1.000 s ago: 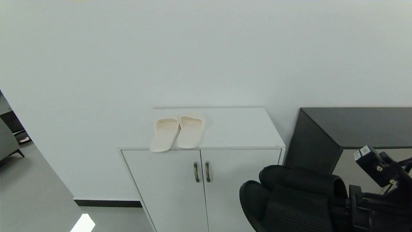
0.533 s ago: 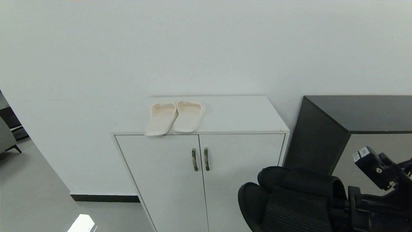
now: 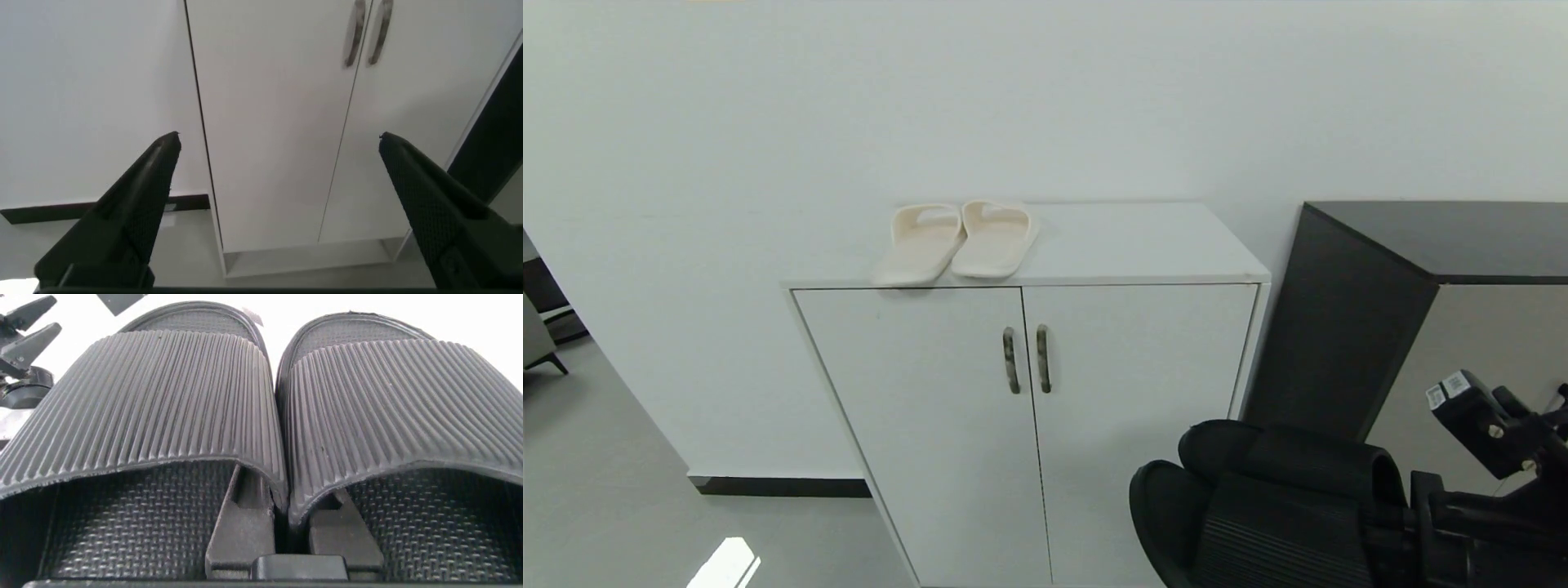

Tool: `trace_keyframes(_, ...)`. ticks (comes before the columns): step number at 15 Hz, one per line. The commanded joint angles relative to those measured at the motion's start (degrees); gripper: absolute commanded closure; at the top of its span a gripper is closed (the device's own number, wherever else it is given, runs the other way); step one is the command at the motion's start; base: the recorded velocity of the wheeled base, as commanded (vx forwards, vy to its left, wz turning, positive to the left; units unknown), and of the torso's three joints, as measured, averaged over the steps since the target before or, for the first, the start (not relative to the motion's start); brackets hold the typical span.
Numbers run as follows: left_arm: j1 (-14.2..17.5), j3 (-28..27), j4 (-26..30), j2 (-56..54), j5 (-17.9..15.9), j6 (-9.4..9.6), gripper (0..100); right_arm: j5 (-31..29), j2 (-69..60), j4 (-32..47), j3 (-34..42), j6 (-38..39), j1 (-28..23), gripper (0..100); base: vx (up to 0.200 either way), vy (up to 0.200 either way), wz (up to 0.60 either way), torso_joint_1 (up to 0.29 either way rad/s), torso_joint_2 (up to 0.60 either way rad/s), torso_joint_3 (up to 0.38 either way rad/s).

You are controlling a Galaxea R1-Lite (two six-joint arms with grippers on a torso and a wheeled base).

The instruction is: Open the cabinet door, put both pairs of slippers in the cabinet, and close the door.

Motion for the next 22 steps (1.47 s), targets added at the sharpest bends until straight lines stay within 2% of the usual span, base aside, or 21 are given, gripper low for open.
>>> trace_keyframes(1, 0.01, -0.17, -0.14, -0.02, 0.07, 0.09, 0, 0.03, 0.00, -0.02, 0.18, -0.01, -0.03, 100, 0.000, 0.000, 0.00, -0.203, 0.50, 0.295)
trace_keyframes(3, 0.01, -0.17, -0.14, 0.06, -0.01, 1.93, 0, 0.03, 0.00, -0.02, 0.36, 0.08, -0.03, 100, 0.000, 0.000, 0.00, -0.193, 0.49, 0.288)
trace_keyframes(5, 0.01, -0.17, -0.14, -0.02, 0.25, 2.02, 0, 0.03, 0.00, -0.02, 0.36, -0.01, 0.06, 100, 0.000, 0.000, 0.00, -0.186, 0.48, 0.298)
trace_keyframes(6, 0.01, -1.75, -0.40, 0.15, 0.51, 1.32, 0, 0.03, -0.09, -0.02, 0.36, -0.01, 0.06, 100, 0.000, 0.000, 0.00, -0.168, 0.49, 0.325)
trace_keyframes(7, 0.01, -7.99, -0.05, 2.44, 0.42, -2.81, 0, 0.03, -0.18, -0.02, 0.36, -0.01, 0.06, 100, 0.000, 0.000, 0.00, -0.168, 0.47, 0.295)
trace_keyframes(8, 0.01, -11.94, 0.21, 5.86, -0.19, -4.57, 0, 0.03, -0.18, -0.02, 0.36, -0.01, 0.06, 100, 0.000, 0.000, 0.00, -0.168, 0.46, 0.295)
trace_keyframes(9, 0.01, -12.82, 0.04, 9.12, -2.12, -3.25, 0, 0.03, -0.18, 0.06, 0.36, -0.01, 0.06, 100, 0.000, 0.000, 0.00, -0.154, 0.46, 0.295)
trace_keyframes(10, -0.08, -13.00, -0.22, 13.07, -7.22, -1.67, 0, 0.03, -0.18, -0.02, 0.36, -0.01, 0.06, 100, 0.000, 0.000, 0.00, -0.144, 0.44, 0.295)
trace_keyframes(13, -0.08, -13.17, -5.85, 24.15, -25.94, -1.23, 0, 0.03, -0.44, 0.06, 0.36, -0.19, 0.06, 100, 0.000, 0.000, 0.00, -0.128, 0.45, 0.312)
trace_keyframes(15, -0.08, -17.66, -9.45, 33.02, -34.03, -1.49, 0, 0.03, -0.44, 0.06, 0.36, -0.19, 0.06, 100, 0.000, 0.000, 0.00, -0.083, 0.30, 0.217)
trace_keyframes(16, -0.08, -22.14, -11.21, 38.91, -35.70, -2.02, 0, 0.12, -0.44, 0.06, 0.36, -0.19, 0.15, 100, 0.000, 0.000, 0.00, -0.022, 0.11, 0.046)
trace_keyframes(18, -1.57, -28.12, -13.85, 46.73, -35.87, -2.29, 0, 0.12, -0.44, 0.06, 0.36, -0.98, 0.24, 100, 0.000, 0.000, 0.00, -0.012, 0.06, 0.039)
trace_keyframes(19, -5.71, -32.60, -14.55, 50.60, -35.61, -3.52, 0, 0.12, -0.44, 0.06, 0.45, -1.33, 0.24, 100, 0.000, 0.000, 0.00, 0.000, 0.00, 0.000)
trace_keyframes(20, -9.49, -35.59, -14.55, 52.45, -35.26, -5.80, 0, 0.03, -0.44, 0.06, 0.45, -1.33, 0.24, 100, 0.000, 0.000, 0.00, 0.000, 0.00, 0.000)
trace_keyframes(21, -13.62, -38.22, -14.55, 54.91, -33.68, -8.09, 0, 0.03, -0.44, 0.06, 0.45, -1.33, 0.15, 100, 0.000, 0.000, 0.00, 0.000, 0.00, 0.000)
trace_keyframes(22, -16.96, -41.04, -14.64, 57.90, -30.78, -9.40, 0, 0.03, -0.44, 0.06, 0.54, -1.33, 0.24, 100, 0.000, 0.000, 0.00, 0.000, 0.00, 0.000)
